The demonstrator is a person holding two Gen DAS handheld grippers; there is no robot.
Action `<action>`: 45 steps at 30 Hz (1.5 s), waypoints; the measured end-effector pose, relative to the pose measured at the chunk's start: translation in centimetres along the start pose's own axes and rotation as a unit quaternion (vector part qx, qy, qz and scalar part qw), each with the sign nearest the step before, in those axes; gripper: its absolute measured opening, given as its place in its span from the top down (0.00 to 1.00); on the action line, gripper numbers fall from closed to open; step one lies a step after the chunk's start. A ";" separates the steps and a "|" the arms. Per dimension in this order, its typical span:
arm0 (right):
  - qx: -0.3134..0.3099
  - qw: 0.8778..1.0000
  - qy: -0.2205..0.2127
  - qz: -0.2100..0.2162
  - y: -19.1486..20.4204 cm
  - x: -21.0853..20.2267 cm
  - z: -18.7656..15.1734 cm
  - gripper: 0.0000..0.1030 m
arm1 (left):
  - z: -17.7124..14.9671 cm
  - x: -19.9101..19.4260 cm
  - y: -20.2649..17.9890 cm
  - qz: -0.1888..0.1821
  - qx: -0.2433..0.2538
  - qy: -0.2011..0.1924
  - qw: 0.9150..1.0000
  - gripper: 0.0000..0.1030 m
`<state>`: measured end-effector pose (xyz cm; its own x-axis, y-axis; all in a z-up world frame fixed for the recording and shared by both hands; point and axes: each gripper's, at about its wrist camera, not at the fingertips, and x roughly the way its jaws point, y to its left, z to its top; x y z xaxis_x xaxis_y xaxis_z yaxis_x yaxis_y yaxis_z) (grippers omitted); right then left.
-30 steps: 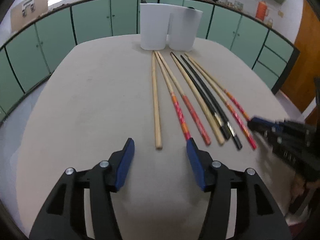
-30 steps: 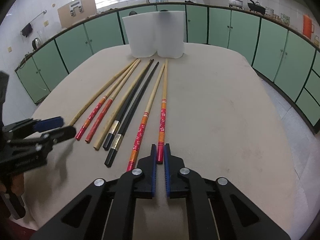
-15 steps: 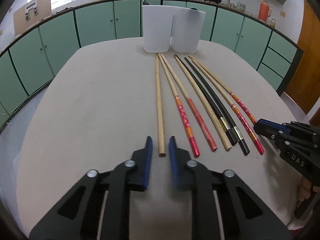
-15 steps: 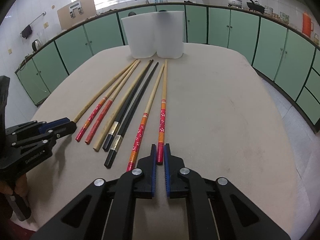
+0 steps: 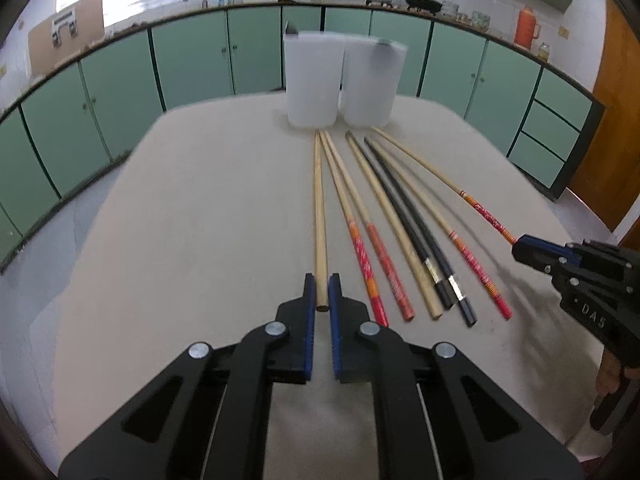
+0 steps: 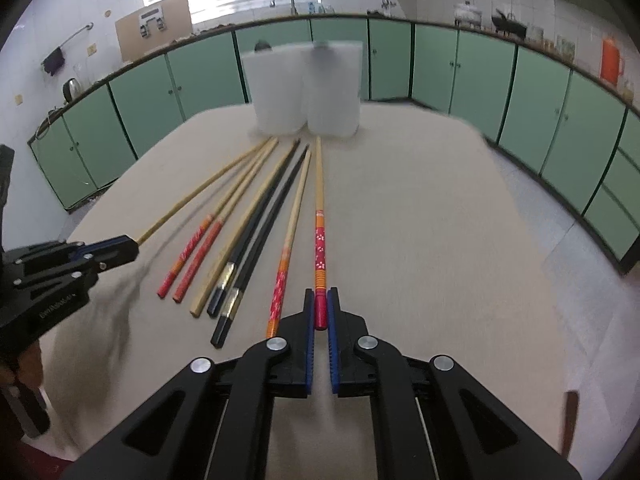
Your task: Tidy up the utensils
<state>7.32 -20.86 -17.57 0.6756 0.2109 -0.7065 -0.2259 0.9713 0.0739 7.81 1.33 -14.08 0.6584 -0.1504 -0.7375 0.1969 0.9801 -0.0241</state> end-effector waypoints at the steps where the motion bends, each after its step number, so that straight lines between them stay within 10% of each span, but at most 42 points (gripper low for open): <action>1: 0.000 1.000 -0.008 0.000 -0.1 -0.6 0.5 0.94 | 0.3 -0.4 0.0 0.000 0.002 -0.005 1.000 0.94; 8: -0.009 0.998 -0.057 -0.003 -1.0 -4.6 4.2 0.94 | 3.7 -4.8 -0.4 -0.002 0.017 -0.065 0.998 0.94; 14: -0.008 1.000 -0.017 0.005 -1.7 -4.1 5.4 0.94 | 6.5 -7.6 -0.7 -0.014 0.012 -0.117 0.993 0.94; 20: 0.010 0.999 0.035 0.007 -2.1 -0.4 1.4 0.94 | 5.4 -6.6 -0.8 -0.017 0.006 -0.104 0.994 0.94; 45: 0.001 0.999 0.023 0.036 -1.6 1.4 -3.4 0.72 | 4.1 -5.4 0.0 -0.022 -0.013 -0.095 0.995 0.94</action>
<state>6.24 -22.54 -21.09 0.6253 0.2749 -0.7304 -0.2712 0.9541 0.1269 7.23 1.61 -7.27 0.7755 -0.2119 -0.5948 0.2109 0.9748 -0.0723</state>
